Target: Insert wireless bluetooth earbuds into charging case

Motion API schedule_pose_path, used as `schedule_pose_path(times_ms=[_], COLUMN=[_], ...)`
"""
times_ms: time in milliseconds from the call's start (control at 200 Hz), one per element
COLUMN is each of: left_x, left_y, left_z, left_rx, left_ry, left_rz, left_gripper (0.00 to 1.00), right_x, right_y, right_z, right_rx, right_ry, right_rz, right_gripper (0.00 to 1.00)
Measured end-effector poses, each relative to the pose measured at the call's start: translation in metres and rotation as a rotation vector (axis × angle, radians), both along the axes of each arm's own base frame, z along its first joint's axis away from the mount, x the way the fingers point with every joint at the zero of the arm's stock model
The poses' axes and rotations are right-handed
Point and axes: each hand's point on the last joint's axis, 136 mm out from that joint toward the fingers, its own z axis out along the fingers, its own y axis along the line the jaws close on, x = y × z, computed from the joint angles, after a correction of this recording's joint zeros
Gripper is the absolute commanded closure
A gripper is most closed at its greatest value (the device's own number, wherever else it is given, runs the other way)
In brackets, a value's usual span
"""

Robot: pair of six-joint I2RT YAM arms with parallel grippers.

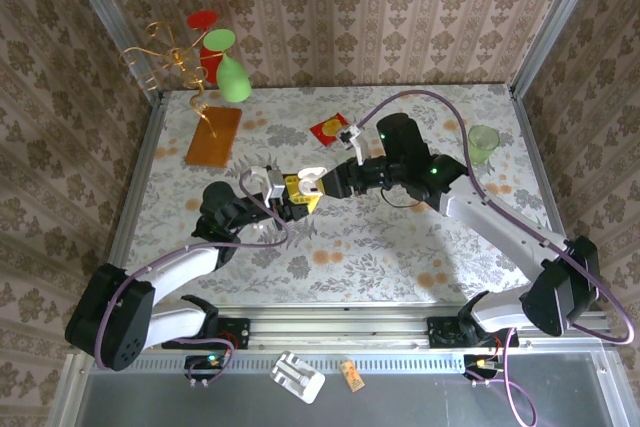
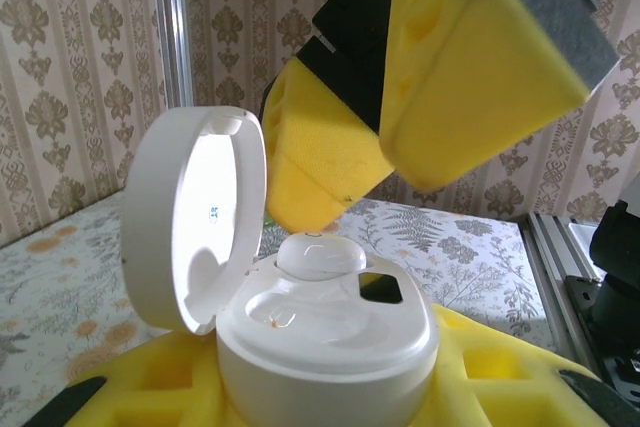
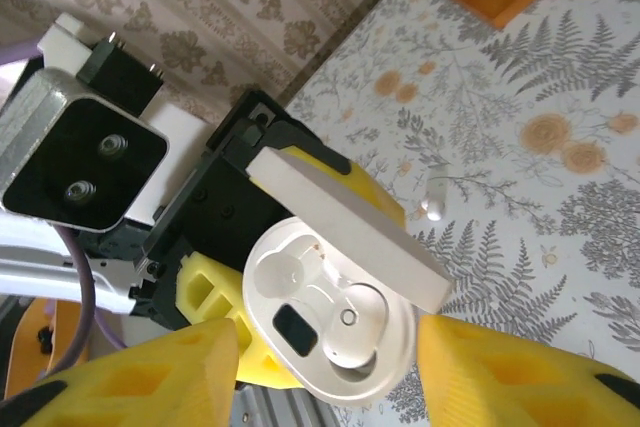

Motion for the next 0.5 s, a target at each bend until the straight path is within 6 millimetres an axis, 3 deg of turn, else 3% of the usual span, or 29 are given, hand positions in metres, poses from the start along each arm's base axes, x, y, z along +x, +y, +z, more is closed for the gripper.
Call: schedule_pose_path(times_ms=[260, 400, 500], left_x=[0.003, 0.012, 0.023], left_y=[0.004, 0.013, 0.024], left_z=[0.008, 0.009, 0.011], left_rx=[-0.024, -0.028, -0.030], left_ry=[-0.024, -0.031, -0.034], left_rz=[0.013, 0.048, 0.093], left_gripper=[0.74, 0.74, 0.74], right_x=[-0.004, -0.011, -0.002], right_y=[-0.013, -0.028, -0.041], right_z=[0.017, 0.010, -0.001], right_rx=[0.022, 0.063, 0.070], right_ry=[-0.093, -0.123, -0.117], right_rz=[-0.049, -0.114, -0.206], right_gripper=[0.36, 0.36, 0.36])
